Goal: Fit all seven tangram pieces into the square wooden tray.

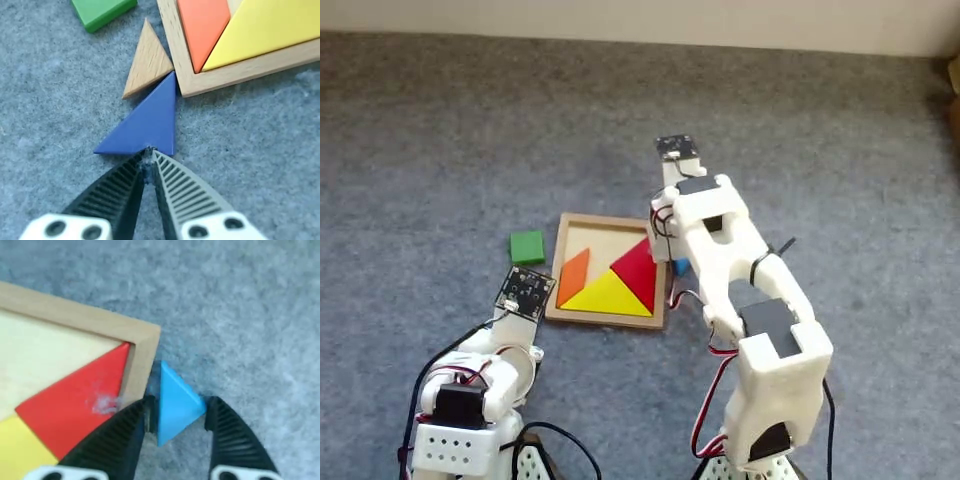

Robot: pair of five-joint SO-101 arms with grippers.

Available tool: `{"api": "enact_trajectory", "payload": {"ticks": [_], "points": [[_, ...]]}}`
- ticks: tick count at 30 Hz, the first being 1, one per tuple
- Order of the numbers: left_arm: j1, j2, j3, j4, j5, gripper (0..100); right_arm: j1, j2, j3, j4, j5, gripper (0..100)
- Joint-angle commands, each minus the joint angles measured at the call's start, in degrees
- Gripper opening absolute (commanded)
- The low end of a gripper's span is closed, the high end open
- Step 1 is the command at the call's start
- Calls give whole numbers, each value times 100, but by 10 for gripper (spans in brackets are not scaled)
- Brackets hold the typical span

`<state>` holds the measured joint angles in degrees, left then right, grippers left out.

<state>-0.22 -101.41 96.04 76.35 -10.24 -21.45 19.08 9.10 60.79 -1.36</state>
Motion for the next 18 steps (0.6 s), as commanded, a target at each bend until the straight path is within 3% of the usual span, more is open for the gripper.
{"api": "enact_trajectory", "payload": {"ticks": [1, 12, 18], "points": [[-4, -215, 110, 35, -18, 7, -268, -40, -259, -84, 255, 107], [-4, -215, 110, 35, -18, 7, -66, -57, -259, -40, 343, 101], [-4, -215, 110, 35, -18, 7, -75, -699, -418, 558, 308, 101]]}}
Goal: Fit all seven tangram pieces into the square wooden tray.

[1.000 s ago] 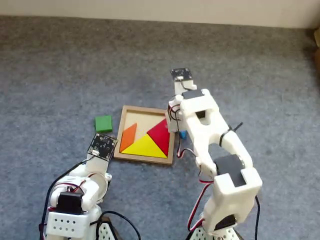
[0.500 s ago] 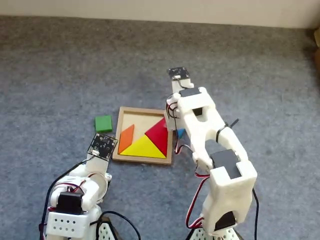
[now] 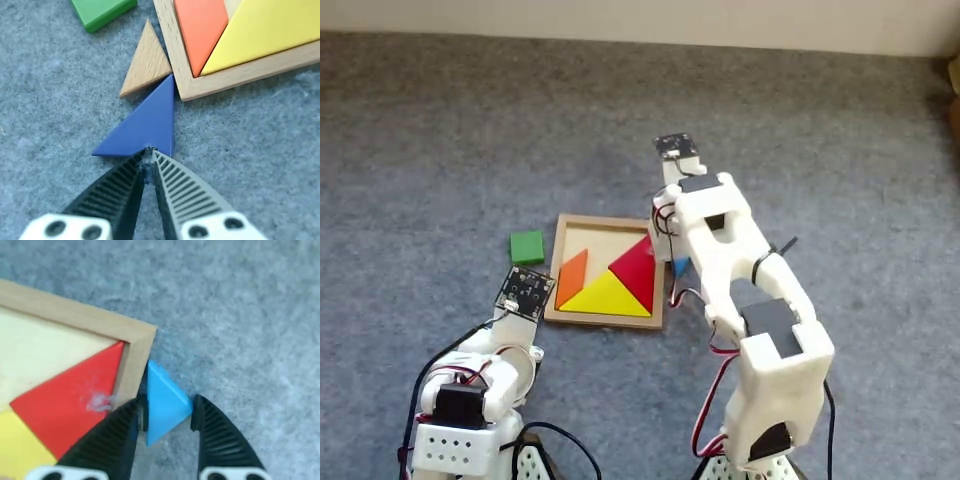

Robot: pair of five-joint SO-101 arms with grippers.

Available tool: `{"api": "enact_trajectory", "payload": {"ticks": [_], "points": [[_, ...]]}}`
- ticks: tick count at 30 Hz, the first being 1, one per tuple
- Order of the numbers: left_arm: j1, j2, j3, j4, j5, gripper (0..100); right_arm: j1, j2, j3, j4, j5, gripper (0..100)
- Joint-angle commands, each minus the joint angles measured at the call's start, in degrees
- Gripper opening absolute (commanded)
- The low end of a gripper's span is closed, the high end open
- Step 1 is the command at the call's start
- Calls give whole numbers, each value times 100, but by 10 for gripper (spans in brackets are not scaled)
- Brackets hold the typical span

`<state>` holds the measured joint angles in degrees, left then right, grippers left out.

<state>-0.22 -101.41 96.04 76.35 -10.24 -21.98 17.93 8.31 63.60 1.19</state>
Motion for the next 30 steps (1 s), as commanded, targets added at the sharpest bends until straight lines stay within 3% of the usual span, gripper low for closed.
{"api": "enact_trajectory", "payload": {"ticks": [1, 9, 20, 25, 30], "points": [[-4, -215, 110, 35, -18, 7, -31, -716, -365, 382, 53, 101], [-4, -215, 110, 35, -18, 7, -497, -1262, -330, 532, -53, 101], [-4, -215, 110, 35, -18, 7, -1912, -1235, -163, -321, -1820, 104], [-4, -215, 110, 35, -18, 7, -2220, -998, 127, -980, -2180, 107], [-4, -215, 110, 35, -18, 7, -2281, -804, 119, -980, -2180, 227]]}}
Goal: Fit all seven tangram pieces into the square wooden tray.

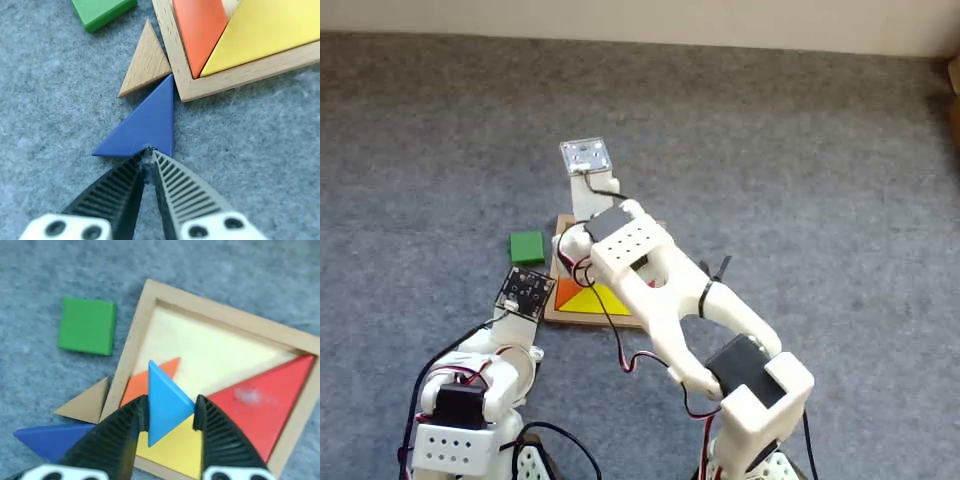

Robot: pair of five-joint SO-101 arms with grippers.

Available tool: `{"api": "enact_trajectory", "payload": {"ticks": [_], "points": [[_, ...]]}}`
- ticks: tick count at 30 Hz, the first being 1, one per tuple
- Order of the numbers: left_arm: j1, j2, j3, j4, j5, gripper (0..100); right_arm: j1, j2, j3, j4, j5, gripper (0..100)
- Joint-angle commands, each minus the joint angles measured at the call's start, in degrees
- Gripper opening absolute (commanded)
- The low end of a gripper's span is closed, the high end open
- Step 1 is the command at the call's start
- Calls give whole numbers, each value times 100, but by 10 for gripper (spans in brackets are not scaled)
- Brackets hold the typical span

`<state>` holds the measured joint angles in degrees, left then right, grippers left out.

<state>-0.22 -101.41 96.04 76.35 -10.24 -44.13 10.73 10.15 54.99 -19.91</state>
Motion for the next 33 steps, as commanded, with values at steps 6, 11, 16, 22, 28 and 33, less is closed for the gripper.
{"api": "enact_trajectory", "payload": {"ticks": [6, 11, 16, 22, 28, 33], "points": [[-4, -215, 110, 35, -18, 7, -31, -84, -110, 409, -35, 254], [-4, -215, 110, 35, -18, 7, 321, -92, -119, 646, -18, 241], [-4, -215, 110, 35, -18, 7, 725, -92, -119, 330, 712, 44], [-4, -215, 110, 35, -18, 7, 708, -57, -57, -189, 835, 12], [-4, -215, 110, 35, -18, 7, 409, -31, 391, -681, 835, 12], [-4, -215, 110, 35, -18, 7, 48, -31, 1358, -1631, 862, 12]]}}
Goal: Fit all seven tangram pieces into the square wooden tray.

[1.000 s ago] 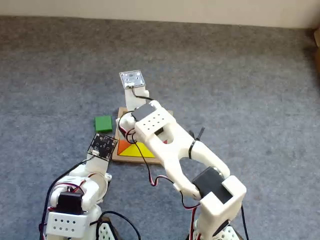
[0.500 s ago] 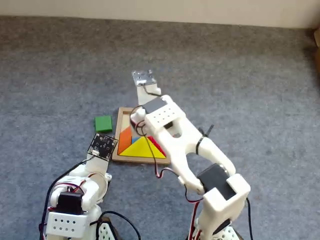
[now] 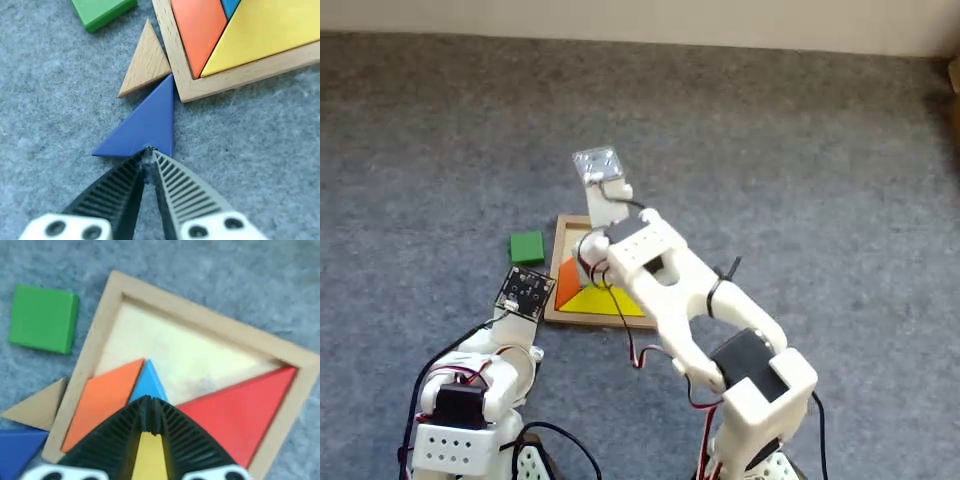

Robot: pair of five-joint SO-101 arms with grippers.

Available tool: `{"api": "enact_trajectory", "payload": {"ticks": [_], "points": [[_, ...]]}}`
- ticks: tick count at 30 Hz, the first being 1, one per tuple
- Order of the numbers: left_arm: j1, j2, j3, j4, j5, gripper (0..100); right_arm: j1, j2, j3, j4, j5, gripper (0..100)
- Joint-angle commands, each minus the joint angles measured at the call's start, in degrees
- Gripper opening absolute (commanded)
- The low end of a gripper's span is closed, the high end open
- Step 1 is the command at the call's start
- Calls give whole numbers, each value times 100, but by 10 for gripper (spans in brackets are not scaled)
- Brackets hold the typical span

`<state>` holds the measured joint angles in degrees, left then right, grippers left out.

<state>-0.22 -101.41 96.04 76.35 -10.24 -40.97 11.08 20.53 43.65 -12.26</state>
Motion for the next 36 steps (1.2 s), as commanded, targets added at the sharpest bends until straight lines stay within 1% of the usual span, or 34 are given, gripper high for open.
{"api": "enact_trajectory", "payload": {"ticks": [1, 6, 12, 16, 20, 25, 28, 31, 36], "points": [[-4, -215, 110, 35, -18, 7, -347, -66, 470, -585, 97, 12], [-4, -215, 110, 35, -18, 7, -602, -127, 778, -611, 97, 12], [-4, -215, 110, 35, -18, 7, -549, -163, 673, 48, 97, 12], [-4, -215, 110, 35, -18, 7, -356, -725, 585, 66, 97, 12], [-4, -215, 110, 35, -18, 7, 154, -1631, 1059, 75, 97, 12], [-4, -215, 110, 35, -18, 7, 1165, -2527, 1798, -312, 97, 12], [-4, -215, 110, 35, -18, 7, 1736, -3160, 2123, -338, 97, 12], [-4, -215, 110, 35, -18, 7, 2070, -4101, 2633, -330, 97, 12], [-4, -215, 110, 35, -18, 7, 2281, -5947, 3916, -365, 105, 12]]}}
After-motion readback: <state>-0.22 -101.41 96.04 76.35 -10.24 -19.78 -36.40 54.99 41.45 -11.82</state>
